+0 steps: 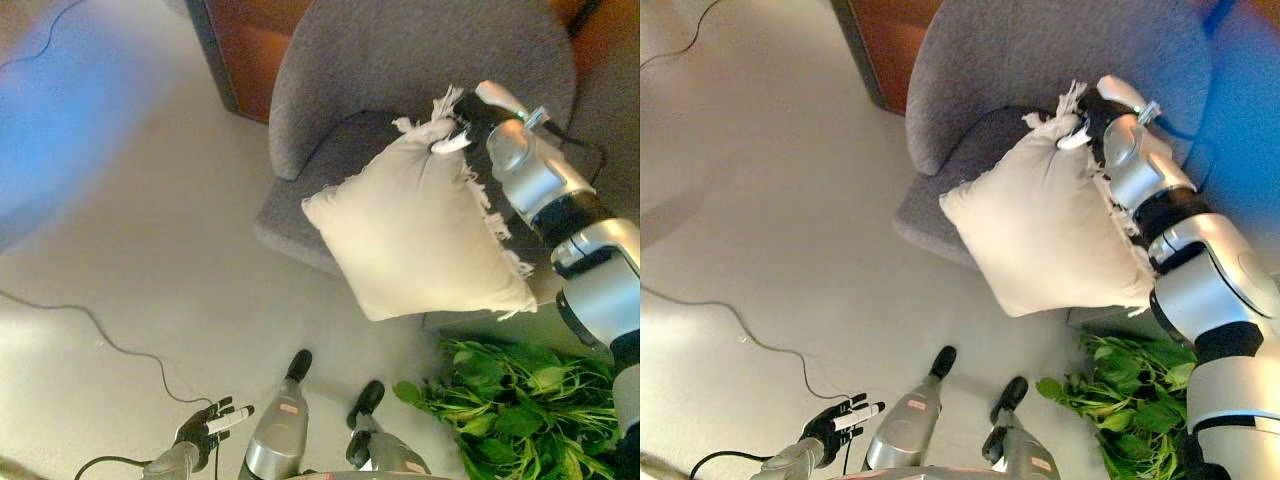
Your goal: Pick up the pillow and put it on the sofa.
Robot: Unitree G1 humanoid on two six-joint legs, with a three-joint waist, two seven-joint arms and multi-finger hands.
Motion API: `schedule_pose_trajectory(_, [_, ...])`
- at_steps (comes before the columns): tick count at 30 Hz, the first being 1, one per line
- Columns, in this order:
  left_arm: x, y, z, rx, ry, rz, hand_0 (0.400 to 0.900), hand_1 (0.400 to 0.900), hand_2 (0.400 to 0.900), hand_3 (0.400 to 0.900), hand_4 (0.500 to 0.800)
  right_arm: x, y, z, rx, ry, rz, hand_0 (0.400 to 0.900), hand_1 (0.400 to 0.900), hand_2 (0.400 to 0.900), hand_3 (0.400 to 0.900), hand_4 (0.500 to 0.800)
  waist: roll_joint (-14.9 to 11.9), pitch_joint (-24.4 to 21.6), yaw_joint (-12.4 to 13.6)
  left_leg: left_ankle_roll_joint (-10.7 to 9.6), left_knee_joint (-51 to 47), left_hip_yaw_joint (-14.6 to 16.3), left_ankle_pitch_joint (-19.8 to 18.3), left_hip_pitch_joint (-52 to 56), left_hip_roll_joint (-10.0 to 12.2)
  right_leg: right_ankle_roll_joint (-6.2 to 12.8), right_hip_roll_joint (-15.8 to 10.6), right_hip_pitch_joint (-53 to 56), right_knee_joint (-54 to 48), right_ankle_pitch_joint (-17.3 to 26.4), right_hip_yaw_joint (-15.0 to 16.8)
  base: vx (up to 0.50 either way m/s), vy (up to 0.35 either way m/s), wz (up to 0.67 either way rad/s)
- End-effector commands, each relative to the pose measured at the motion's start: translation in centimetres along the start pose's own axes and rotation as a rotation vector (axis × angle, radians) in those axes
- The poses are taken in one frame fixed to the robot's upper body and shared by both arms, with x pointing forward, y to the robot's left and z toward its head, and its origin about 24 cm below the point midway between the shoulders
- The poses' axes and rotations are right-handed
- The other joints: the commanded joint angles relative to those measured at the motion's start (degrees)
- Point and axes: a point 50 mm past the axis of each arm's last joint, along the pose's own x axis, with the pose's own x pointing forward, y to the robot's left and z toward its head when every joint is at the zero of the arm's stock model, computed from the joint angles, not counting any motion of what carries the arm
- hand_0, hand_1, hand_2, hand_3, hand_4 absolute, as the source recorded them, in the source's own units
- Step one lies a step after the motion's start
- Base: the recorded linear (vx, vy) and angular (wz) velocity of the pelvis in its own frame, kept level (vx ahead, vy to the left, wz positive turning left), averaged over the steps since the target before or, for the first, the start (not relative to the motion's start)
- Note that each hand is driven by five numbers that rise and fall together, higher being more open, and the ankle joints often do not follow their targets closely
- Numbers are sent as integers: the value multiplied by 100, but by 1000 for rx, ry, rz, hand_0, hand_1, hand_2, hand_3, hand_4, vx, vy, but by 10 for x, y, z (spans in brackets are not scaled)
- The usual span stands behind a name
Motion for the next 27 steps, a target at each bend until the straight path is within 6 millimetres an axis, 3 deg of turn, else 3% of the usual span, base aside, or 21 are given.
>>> schedule_pose_trajectory(1, [-1, 7, 14, 38, -58, -8, 900, 900, 900, 900, 800, -18, -118, 56, -92, -117, -399, 900, 900, 900, 900, 800, -123, -132, 224, 234, -357, -45, -135, -64, -496, 330, -212, 420, 669, -1058, -109, -45, 53, 23])
schedule_pose_trajectory(9, [-7, 16, 0, 34, -19, -15, 900, 900, 900, 900, 800, -17, -121, 50, -94, -91, -391, 900, 900, 900, 900, 800, -100, -266, 341, 190, -395, -26, -111, -36, -474, 347, -263, 526, 645, -1100, -330, 5, 48, 8])
schedule_pose_trajectory(20, [-9, 15, -12, 62, 21, -16, 900, 900, 900, 900, 800, -14, -113, 50, -94, -96, -318, 900, 900, 900, 900, 800, -286, -609, 229, 163, -450, 135, -172, 266, -399, 398, -218, 763, 514, -1050, -185, 10, -3, -8])
schedule_pose_trajectory(27, [-11, 12, -23, 70, 60, -17, 900, 900, 900, 900, 800, -8, -87, 47, 138, -130, -172, 900, 900, 900, 900, 800, -349, -960, -14, 155, -504, 311, -177, 514, -325, 437, -180, 941, 380, -977, 22, 5, 2, -16])
